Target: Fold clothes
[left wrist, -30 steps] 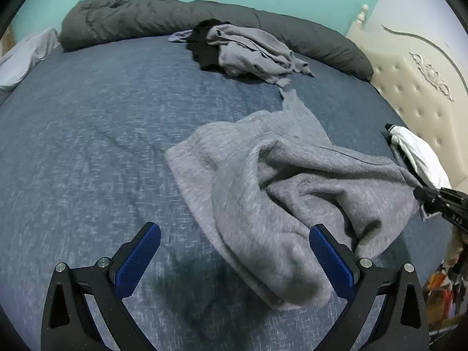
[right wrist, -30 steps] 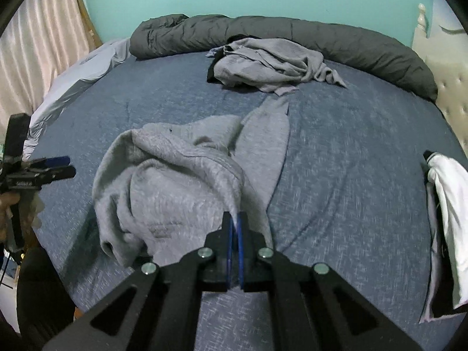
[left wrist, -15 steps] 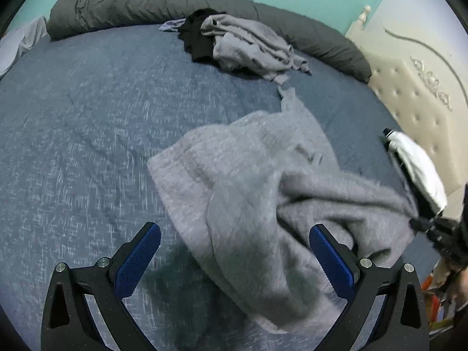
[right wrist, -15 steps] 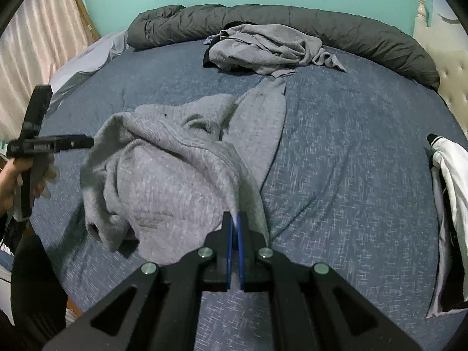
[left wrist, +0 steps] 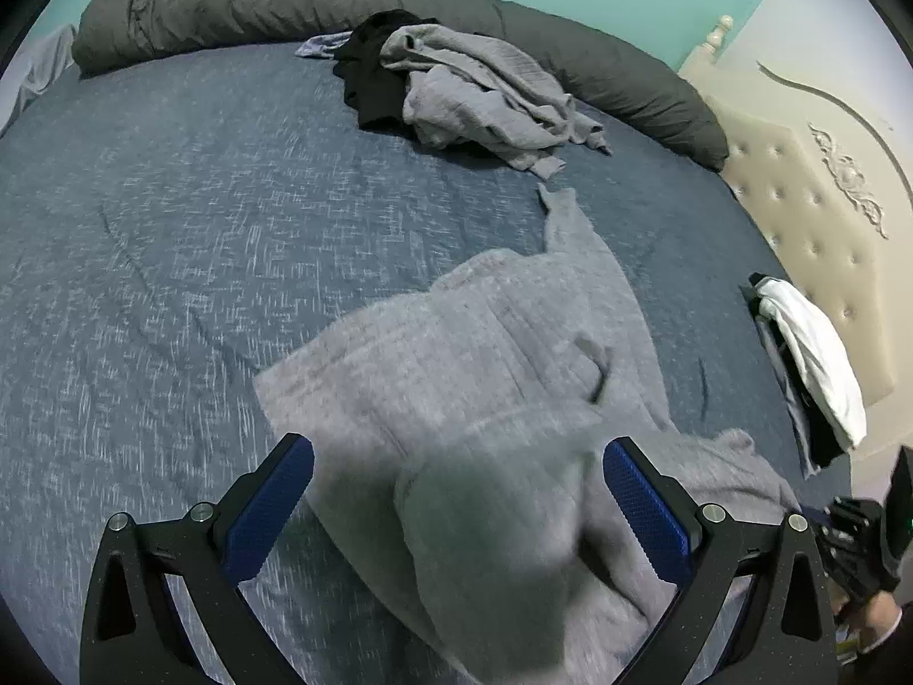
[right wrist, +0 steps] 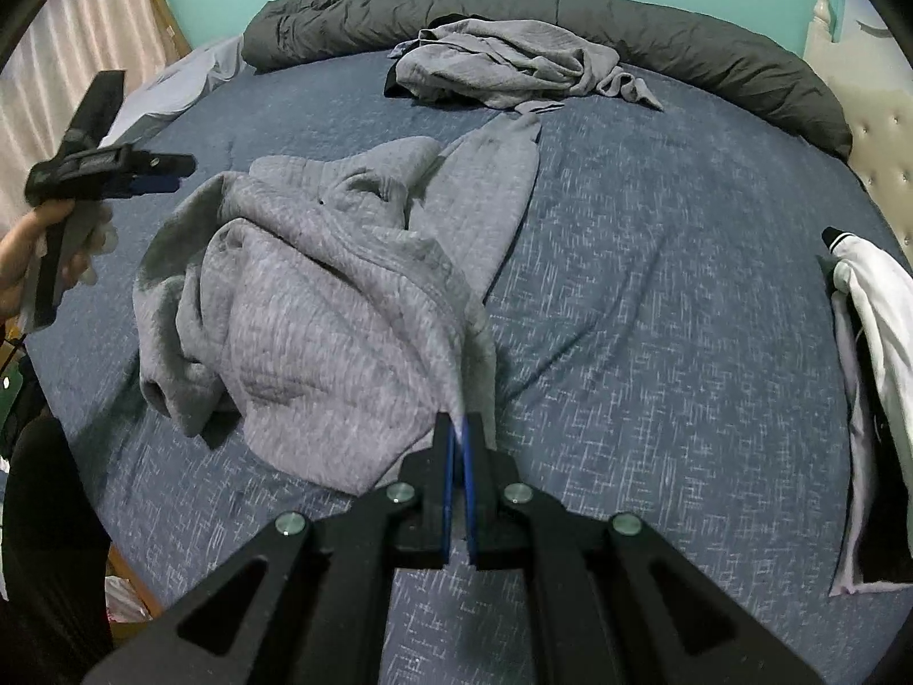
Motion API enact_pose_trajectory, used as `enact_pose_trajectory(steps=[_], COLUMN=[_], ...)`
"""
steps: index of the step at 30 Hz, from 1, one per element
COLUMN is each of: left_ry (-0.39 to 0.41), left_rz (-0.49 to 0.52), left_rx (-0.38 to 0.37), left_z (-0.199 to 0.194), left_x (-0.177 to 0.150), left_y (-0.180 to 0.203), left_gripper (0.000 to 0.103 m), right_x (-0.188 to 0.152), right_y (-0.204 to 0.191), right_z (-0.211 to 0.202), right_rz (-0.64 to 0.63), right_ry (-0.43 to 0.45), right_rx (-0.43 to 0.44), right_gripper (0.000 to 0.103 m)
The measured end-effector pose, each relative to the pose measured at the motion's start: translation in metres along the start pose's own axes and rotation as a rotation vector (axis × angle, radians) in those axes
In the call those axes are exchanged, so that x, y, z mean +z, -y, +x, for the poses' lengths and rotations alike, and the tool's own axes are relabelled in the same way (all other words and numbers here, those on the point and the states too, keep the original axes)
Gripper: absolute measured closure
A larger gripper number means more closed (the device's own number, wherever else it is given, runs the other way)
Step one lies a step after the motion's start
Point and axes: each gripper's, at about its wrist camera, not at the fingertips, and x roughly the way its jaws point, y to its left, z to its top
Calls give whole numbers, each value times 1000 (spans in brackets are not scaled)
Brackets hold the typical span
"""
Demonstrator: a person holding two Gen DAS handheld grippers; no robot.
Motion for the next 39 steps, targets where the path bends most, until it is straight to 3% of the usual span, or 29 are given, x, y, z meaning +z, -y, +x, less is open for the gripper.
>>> enact_pose_trajectory(steps=[4, 10, 16, 20, 25, 30, 37, 39], left_ry=[-82, -159, -178, -154, -75, -119, -149, -148], left_rz=[40, 87, 137, 194, 149, 253, 289, 292], left_rx=[-23, -60, -52, -35, -29, 27, 10, -8], left_z=[27, 53, 62, 56, 41, 62, 89, 90], left_x=[1, -25, -40, -35, -11, -4, -16, -17], left_y=[1, 4, 11, 19, 9, 19, 26, 25], left_gripper=[0, 7, 36, 36, 36, 36, 37, 44], right_x=[0, 2, 0, -2, -2, -1, -2, -2], right_y=[-1, -4, -6, -7, -4, -3, -2, -2], right_z=[-2, -1, 2, 2, 2, 3, 11, 12], right_rz=[-9, -17, -21, -18, -11, -4, 3, 1], right_ry=[-3, -6, -12, -12, -10, -8, -19, -23], right_rx=[4, 6, 11, 17, 21, 29, 42, 44], right_gripper=[100, 100, 100, 100, 100, 100, 100, 100])
